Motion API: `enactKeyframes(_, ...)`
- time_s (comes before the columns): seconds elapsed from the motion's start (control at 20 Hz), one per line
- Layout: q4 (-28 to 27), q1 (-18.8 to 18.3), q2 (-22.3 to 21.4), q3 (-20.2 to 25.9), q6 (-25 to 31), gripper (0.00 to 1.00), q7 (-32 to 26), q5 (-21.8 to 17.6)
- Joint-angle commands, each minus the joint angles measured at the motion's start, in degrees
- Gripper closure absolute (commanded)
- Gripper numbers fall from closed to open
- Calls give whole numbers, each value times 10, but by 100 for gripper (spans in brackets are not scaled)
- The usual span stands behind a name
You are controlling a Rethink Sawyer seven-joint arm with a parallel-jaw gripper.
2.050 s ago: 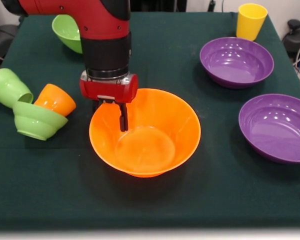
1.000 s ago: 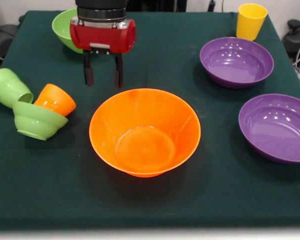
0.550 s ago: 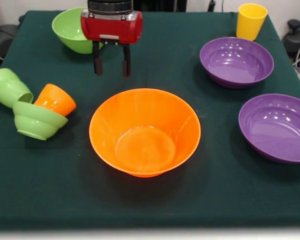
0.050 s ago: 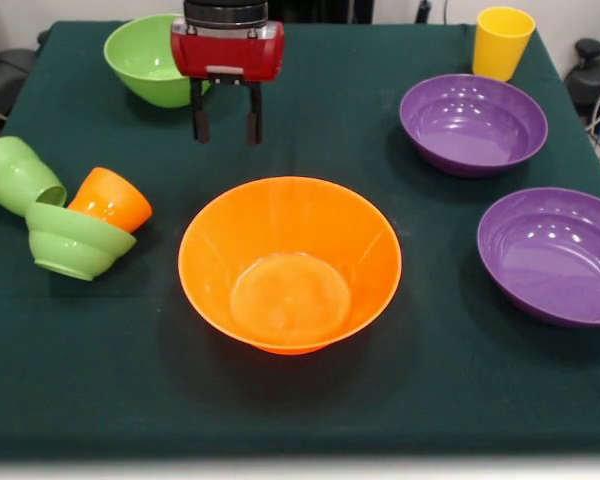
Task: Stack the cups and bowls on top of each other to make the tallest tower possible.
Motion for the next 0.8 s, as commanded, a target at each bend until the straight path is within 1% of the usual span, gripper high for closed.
enactKeyframes(0.05, 69, 16, 11, -43, -23, 0, -14, -67)
enactKeyframes(0.2, 72, 30, 16, -67, -44, 0, 13, -71)
enactKeyframes(0.25, 76, 29, 15, -69, -44, 0, 6, -78)
enactKeyframes(0.45, 103, 11, -7, -53, -31, 0, -18, -70)
enactKeyframes(0.6, 106, 18, -12, -60, -39, 0, -12, -75)
enactKeyframes(0.65, 105, 23, -9, -65, -49, 0, -5, -79)
enactKeyframes(0.8, 105, 20, -2, -65, -64, 0, -4, -86)
